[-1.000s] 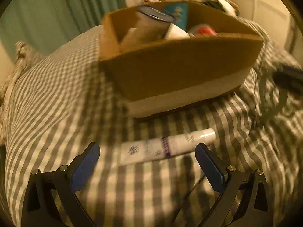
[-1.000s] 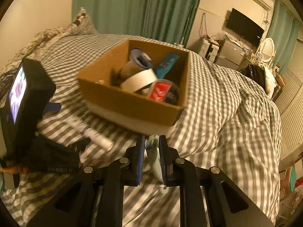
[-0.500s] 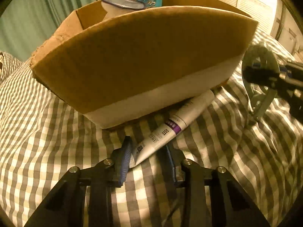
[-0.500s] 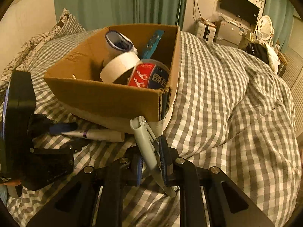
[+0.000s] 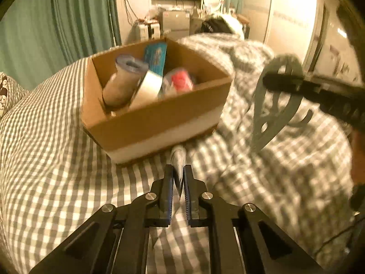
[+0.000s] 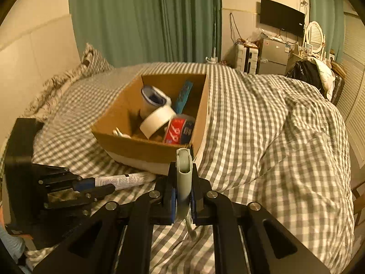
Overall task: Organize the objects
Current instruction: 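Move both tools over the box and drop the tube and hanger inside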
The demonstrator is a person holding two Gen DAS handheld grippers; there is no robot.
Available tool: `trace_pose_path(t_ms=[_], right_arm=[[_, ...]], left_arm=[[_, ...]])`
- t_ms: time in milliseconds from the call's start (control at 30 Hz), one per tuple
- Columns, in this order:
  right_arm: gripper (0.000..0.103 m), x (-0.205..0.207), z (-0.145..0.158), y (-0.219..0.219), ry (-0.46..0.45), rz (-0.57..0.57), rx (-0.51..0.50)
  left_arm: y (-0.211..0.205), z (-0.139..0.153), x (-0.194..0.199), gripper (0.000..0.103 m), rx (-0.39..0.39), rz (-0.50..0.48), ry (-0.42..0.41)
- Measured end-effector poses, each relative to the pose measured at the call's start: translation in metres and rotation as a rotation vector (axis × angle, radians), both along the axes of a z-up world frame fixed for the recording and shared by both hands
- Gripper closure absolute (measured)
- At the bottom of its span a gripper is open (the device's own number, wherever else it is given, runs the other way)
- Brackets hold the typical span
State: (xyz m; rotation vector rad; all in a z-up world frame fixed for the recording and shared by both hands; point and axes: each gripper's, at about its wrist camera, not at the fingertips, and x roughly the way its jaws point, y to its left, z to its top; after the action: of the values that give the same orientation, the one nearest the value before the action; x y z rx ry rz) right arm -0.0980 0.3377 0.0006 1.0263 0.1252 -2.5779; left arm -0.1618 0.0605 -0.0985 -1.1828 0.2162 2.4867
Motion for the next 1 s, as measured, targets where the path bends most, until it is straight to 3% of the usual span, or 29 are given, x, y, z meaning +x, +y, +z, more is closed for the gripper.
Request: trace_pose_path(t_ms=[233, 367, 567, 667, 800, 900, 1000], right_arm=[[0.094, 0.005, 0.022, 0.009, 0.033, -0.005, -0.03], [0.094, 0.004, 0.034, 0.002, 0.058, 0.013, -0.022], [0.094, -0.018, 0.085, -0.018, 0.127, 0.068, -0.037], [0.094, -0.036, 0.107, -0.039, 0.17, 0.079, -0.009], [0.094, -0.078, 0.099, -0.063, 0.058, 0.091, 0.019], [0.094, -0.116, 0.069, -0.076, -0.106, 0.122, 0.039], [0.094, -0.145, 0.036, -0.074, -0.22, 0.107, -0.005]], left_arm=[[-0.002, 0.049, -0.003, 0.095, 0.044, 0.004, 0.04], [-0.005, 0.086, -0.002, 0.095, 0.062, 0.038, 0.102], [-0.011, 0.133, -0.038, 0.095, 0.074, 0.075, 0.158], [-0.007, 0.137, -0.067, 0.095, 0.055, 0.08, 0.124], [-0.002, 0.114, -0.114, 0.095, -0.011, 0.116, 0.039], [-0.007, 0.092, -0.137, 0.095, -0.046, 0.138, -0.013], [-0.015, 0.072, -0.147, 0.095, -0.044, 0.148, -0.05]])
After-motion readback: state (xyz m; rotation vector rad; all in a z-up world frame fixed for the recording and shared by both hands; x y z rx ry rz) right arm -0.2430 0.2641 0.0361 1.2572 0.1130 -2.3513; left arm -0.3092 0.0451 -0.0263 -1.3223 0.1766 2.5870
